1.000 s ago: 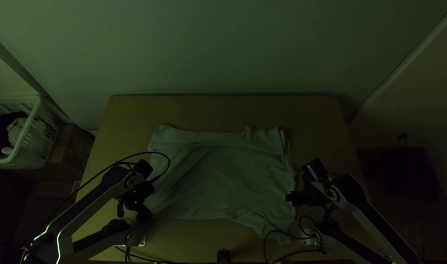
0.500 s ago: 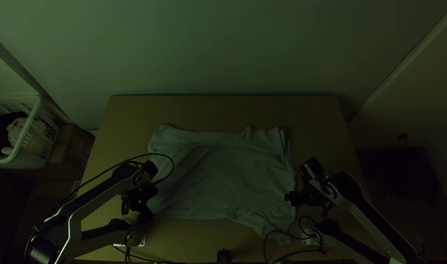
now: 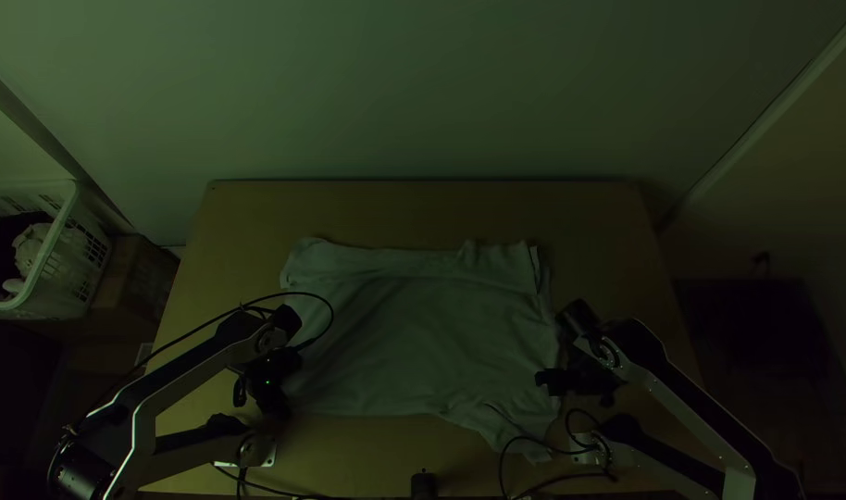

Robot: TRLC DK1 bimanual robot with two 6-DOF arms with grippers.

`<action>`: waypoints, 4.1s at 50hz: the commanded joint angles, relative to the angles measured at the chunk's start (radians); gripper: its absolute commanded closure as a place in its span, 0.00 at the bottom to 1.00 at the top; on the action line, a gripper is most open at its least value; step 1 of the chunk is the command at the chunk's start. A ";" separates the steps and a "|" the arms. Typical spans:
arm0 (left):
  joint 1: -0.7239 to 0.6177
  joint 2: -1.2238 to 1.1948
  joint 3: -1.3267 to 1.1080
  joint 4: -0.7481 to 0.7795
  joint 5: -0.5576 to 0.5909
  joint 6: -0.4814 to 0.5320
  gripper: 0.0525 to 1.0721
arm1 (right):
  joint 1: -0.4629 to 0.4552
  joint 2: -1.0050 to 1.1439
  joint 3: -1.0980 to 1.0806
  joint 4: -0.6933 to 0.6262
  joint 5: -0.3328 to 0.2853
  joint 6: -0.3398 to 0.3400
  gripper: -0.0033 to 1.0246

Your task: Fold the t-shirt

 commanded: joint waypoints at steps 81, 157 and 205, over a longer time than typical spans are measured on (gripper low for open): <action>0.206 0.003 0.107 0.073 0.041 0.109 0.98 | 0.016 0.219 0.009 0.028 -0.091 -0.162 0.97; 0.370 0.129 0.446 0.116 0.113 0.115 0.97 | -0.234 0.392 0.431 0.034 0.004 -0.302 0.97; 0.384 0.595 1.009 0.124 0.124 0.049 0.97 | -0.340 0.854 0.955 0.050 0.006 -0.368 0.97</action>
